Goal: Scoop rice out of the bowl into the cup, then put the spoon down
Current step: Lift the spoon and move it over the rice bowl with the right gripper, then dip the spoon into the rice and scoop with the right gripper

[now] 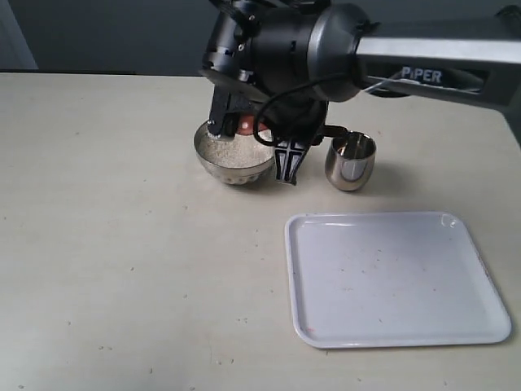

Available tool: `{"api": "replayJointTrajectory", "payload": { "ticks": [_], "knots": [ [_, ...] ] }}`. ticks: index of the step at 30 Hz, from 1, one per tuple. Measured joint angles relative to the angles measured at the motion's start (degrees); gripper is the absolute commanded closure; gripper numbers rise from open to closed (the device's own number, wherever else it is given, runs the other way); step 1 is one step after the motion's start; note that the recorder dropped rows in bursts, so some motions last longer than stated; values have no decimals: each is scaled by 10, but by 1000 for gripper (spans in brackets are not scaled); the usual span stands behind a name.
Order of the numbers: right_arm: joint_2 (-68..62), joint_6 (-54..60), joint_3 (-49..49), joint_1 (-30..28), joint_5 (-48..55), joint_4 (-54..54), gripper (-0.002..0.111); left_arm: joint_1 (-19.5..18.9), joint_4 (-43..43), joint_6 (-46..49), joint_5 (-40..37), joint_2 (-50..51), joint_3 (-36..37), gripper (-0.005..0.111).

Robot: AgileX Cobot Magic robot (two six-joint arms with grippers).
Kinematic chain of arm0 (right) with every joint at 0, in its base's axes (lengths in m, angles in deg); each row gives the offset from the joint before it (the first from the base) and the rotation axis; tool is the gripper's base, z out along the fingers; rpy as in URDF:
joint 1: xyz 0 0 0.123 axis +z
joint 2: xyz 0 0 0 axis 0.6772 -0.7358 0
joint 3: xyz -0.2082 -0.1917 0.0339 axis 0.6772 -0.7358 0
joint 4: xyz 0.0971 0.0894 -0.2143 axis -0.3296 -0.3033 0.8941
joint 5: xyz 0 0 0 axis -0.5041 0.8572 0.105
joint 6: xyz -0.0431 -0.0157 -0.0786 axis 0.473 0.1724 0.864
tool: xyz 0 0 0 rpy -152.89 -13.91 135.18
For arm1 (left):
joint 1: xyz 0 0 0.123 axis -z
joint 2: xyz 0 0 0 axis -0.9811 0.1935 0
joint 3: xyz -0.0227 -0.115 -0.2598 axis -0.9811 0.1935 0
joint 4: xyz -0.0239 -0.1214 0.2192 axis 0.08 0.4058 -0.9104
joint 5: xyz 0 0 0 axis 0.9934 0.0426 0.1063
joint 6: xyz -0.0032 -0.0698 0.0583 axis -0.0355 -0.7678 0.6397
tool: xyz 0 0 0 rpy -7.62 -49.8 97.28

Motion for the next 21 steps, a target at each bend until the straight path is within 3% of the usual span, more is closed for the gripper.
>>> {"api": "replayJointTrajectory", "payload": {
  "ticks": [21],
  "knots": [
    [-66,-38,3,0,-77,90,109,0,0,0,0,0,0,106]
  ]
}}
